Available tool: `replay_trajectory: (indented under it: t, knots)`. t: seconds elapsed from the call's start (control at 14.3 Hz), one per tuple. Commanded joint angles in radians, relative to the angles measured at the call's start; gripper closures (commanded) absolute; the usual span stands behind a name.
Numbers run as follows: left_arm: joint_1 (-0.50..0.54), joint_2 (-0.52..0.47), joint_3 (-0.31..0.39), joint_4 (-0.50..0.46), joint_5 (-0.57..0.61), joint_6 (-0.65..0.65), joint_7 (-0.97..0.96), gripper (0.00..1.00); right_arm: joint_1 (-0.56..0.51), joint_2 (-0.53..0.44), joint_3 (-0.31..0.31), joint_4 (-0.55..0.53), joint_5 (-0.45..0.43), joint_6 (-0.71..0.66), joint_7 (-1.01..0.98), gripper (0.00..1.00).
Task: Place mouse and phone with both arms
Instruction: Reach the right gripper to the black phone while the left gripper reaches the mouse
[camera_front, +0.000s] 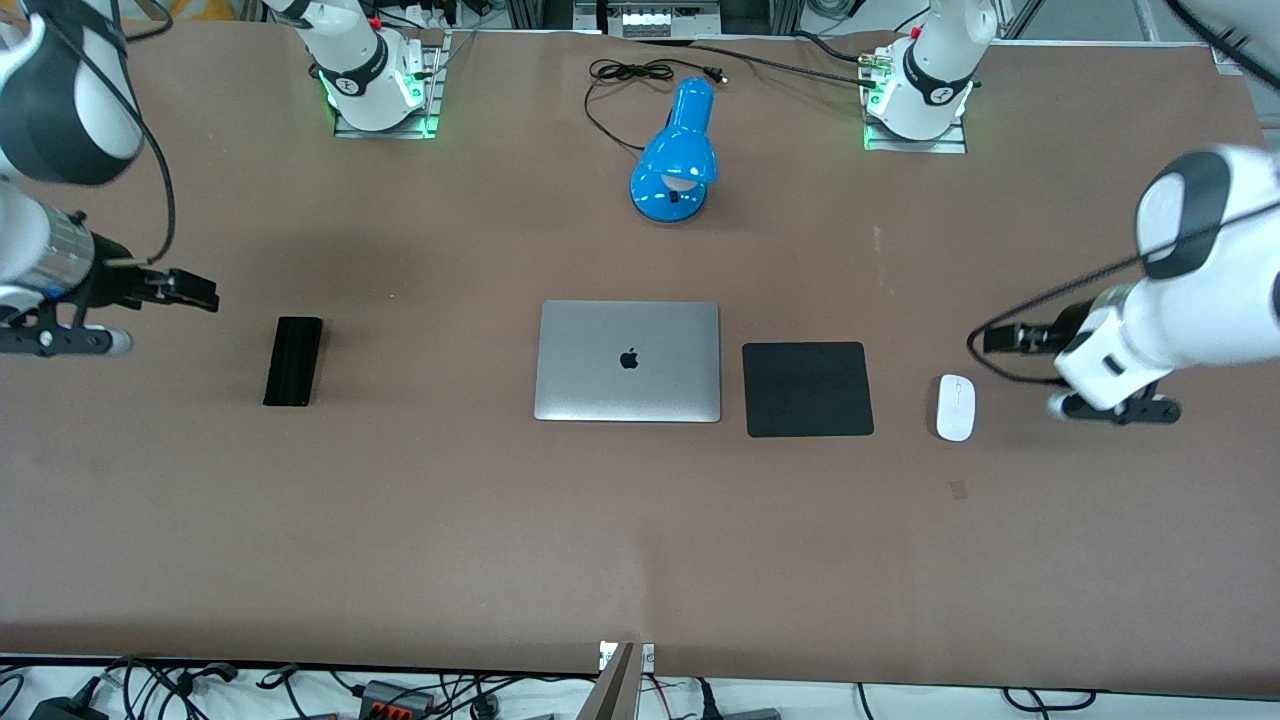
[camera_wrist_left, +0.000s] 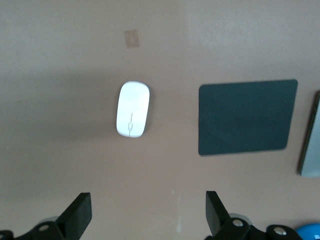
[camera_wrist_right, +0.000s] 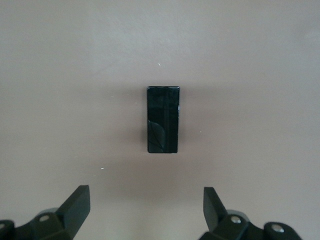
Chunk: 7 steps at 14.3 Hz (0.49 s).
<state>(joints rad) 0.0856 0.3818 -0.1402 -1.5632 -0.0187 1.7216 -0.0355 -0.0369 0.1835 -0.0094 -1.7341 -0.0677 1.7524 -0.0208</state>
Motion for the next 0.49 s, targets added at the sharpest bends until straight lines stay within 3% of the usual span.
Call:
replay_trajectory:
  t: [0.0, 0.42]
  knots:
    - [0.003, 0.063, -0.002, 0.003, 0.026, 0.062, 0.019, 0.00, -0.015, 0.095, 0.002, -0.016, -0.020, 0.077, 0.002, 0.00]
    - [0.008, 0.203, -0.002, -0.011, 0.089, 0.186, 0.019, 0.00, -0.055, 0.229, 0.003, -0.192, -0.018, 0.413, 0.010, 0.00]
